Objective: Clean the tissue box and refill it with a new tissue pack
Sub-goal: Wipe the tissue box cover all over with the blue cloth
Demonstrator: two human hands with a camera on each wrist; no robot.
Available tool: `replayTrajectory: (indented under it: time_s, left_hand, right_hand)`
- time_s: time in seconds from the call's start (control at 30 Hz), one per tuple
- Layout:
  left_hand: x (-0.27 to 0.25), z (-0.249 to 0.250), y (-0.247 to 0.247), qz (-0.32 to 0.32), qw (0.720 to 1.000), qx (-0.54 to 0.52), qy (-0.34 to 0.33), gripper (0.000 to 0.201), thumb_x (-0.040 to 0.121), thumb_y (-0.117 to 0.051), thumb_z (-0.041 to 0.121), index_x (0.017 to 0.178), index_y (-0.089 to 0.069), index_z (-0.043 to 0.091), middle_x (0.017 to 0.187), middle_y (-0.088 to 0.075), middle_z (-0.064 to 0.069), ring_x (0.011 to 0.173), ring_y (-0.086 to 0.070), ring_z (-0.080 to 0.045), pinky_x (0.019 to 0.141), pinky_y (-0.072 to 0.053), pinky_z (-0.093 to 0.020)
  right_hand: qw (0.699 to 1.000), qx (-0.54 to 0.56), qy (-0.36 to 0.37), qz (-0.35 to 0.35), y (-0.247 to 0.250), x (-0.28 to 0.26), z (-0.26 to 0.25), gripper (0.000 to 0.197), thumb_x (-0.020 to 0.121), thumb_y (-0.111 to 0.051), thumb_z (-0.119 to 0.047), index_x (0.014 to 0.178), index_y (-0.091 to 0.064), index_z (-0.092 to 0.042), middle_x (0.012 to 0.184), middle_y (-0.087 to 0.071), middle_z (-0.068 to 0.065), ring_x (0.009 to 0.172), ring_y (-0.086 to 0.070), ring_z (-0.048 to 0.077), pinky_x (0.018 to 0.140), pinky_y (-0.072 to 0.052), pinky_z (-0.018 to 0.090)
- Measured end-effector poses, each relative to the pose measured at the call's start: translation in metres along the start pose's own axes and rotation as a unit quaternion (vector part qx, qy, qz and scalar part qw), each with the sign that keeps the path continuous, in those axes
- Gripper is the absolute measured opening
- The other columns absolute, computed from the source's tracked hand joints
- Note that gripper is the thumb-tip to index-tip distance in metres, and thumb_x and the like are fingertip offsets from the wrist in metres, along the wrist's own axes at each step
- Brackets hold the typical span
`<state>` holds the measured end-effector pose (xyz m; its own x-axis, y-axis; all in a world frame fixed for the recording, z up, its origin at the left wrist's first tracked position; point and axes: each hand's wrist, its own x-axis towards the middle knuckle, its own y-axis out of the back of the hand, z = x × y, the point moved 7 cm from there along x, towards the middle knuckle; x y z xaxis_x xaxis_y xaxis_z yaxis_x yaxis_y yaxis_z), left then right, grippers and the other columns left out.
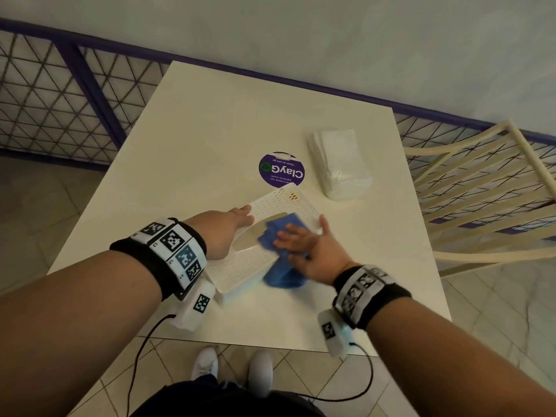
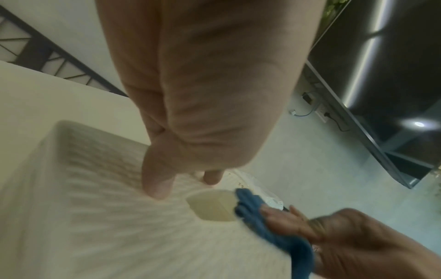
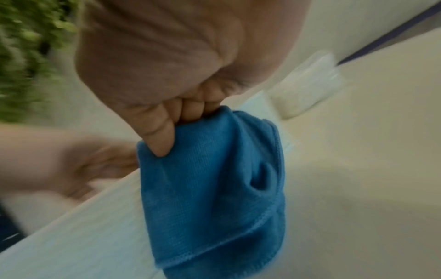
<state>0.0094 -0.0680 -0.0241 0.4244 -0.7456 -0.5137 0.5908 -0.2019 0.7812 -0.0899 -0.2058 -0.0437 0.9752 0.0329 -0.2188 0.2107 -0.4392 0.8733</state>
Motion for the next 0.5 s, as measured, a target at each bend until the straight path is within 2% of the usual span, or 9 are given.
replayTrajectory:
  time_s: [0.07, 0.17, 0.23, 0.3, 0.33, 0.4, 0.43, 0.47, 0.5]
  left_hand:
    - [-0.001, 0.0, -0.001, -0.015, 1.0, -0.001, 0.011, 0.082, 0.082, -0.038, -0.009, 0.151, -0.014, 0.027, 0.158, 0.006, 0.016, 0.145, -0.012, -0.006, 0.11, -0.022, -0.021]
    - [0.004, 0.0, -0.004, -0.026, 0.999, -0.025, 0.024, 0.075, 0.088, -0.041, 0.001, 0.151, -0.011, 0.028, 0.158, 0.01, 0.013, 0.146, -0.006, -0.008, 0.116, -0.019, -0.027]
    - [0.007, 0.003, -0.006, -0.012, 0.999, -0.014, 0.032, 0.068, 0.094, -0.045, 0.03, 0.151, -0.01, 0.024, 0.159, 0.01, 0.008, 0.147, -0.005, -0.013, 0.118, -0.016, -0.033]
    - [0.009, 0.009, -0.015, -0.003, 0.998, 0.029, 0.05, 0.093, 0.082, -0.049, 0.065, 0.151, -0.007, 0.018, 0.16, 0.01, 0.002, 0.147, -0.002, -0.018, 0.119, -0.012, -0.038]
    - [0.009, 0.014, -0.02, -0.003, 0.996, 0.066, 0.056, 0.107, 0.075, -0.05, 0.073, 0.151, -0.003, 0.015, 0.16, 0.012, -0.001, 0.147, 0.001, -0.021, 0.119, -0.009, -0.039]
    - [0.011, 0.021, -0.027, 0.004, 0.991, 0.119, 0.066, 0.117, 0.071, -0.055, 0.073, 0.15, 0.004, 0.01, 0.159, 0.016, -0.008, 0.147, 0.006, -0.027, 0.119, -0.005, -0.041]
    - [0.012, 0.022, -0.028, 0.01, 0.99, 0.122, 0.067, 0.118, 0.071, -0.058, 0.069, 0.15, 0.005, 0.009, 0.158, 0.016, -0.01, 0.146, 0.007, -0.029, 0.119, -0.005, -0.041]
    - [0.013, 0.023, -0.028, 0.011, 0.991, 0.12, 0.06, 0.117, 0.071, -0.061, 0.065, 0.15, 0.005, 0.009, 0.158, 0.017, -0.01, 0.146, 0.008, -0.029, 0.119, -0.004, -0.041]
    - [0.014, 0.023, -0.027, 0.007, 0.992, 0.12, 0.042, 0.116, 0.071, -0.064, 0.06, 0.15, 0.004, 0.01, 0.158, 0.017, -0.009, 0.146, 0.01, -0.028, 0.119, -0.003, -0.04]
  right_hand:
    - [0.997, 0.013, -0.081, 0.009, 0.023, 0.002, 0.034, 0.049, 0.088, -0.039, -0.034, 0.136, -0.048, -0.032, 0.148, -0.04, -0.013, 0.142, -0.022, 0.002, 0.113, 0.016, 0.048]
    - [0.991, 0.024, -0.13, 0.018, 0.027, 0.016, 0.043, 0.049, 0.096, -0.039, -0.017, 0.144, -0.036, -0.028, 0.156, -0.026, -0.008, 0.147, -0.01, 0.011, 0.118, 0.002, 0.046]
    - [0.984, 0.04, -0.163, 0.063, 0.021, 0.021, 0.033, 0.052, 0.097, -0.037, -0.018, 0.148, -0.028, -0.023, 0.159, -0.019, -0.003, 0.148, -0.005, 0.018, 0.119, -0.008, 0.046]
    - [0.979, 0.04, -0.18, 0.086, 0.011, 0.022, 0.018, 0.052, 0.097, -0.038, -0.018, 0.148, -0.027, -0.021, 0.159, -0.019, -0.003, 0.148, -0.005, 0.018, 0.12, -0.007, 0.045]
    - [0.98, 0.044, -0.173, 0.085, 0.007, 0.021, 0.011, 0.052, 0.096, -0.042, -0.016, 0.146, -0.031, -0.022, 0.157, -0.024, -0.004, 0.147, -0.009, 0.016, 0.119, -0.004, 0.043]
    - [0.987, 0.076, -0.121, 0.071, 0.002, 0.015, -0.007, 0.052, 0.089, -0.056, -0.007, 0.138, -0.047, -0.021, 0.149, -0.042, -0.001, 0.144, -0.024, 0.016, 0.119, -0.008, 0.034]
    - [0.989, 0.101, -0.087, 0.06, 0.0, 0.01, -0.016, 0.049, 0.085, -0.06, -0.002, 0.131, -0.055, -0.018, 0.141, -0.052, 0.004, 0.137, -0.037, 0.019, 0.115, -0.017, 0.023]
    - [0.988, 0.132, -0.065, 0.045, -0.001, 0.003, -0.021, 0.044, 0.083, -0.062, 0.001, 0.124, -0.062, -0.015, 0.13, -0.061, 0.008, 0.126, -0.049, 0.022, 0.104, -0.027, 0.012]
    - [0.984, 0.166, -0.064, 0.031, 0.001, -0.004, -0.022, 0.038, 0.083, -0.063, 0.003, 0.118, -0.066, -0.012, 0.122, -0.066, 0.009, 0.116, -0.057, 0.024, 0.094, -0.035, 0.006]
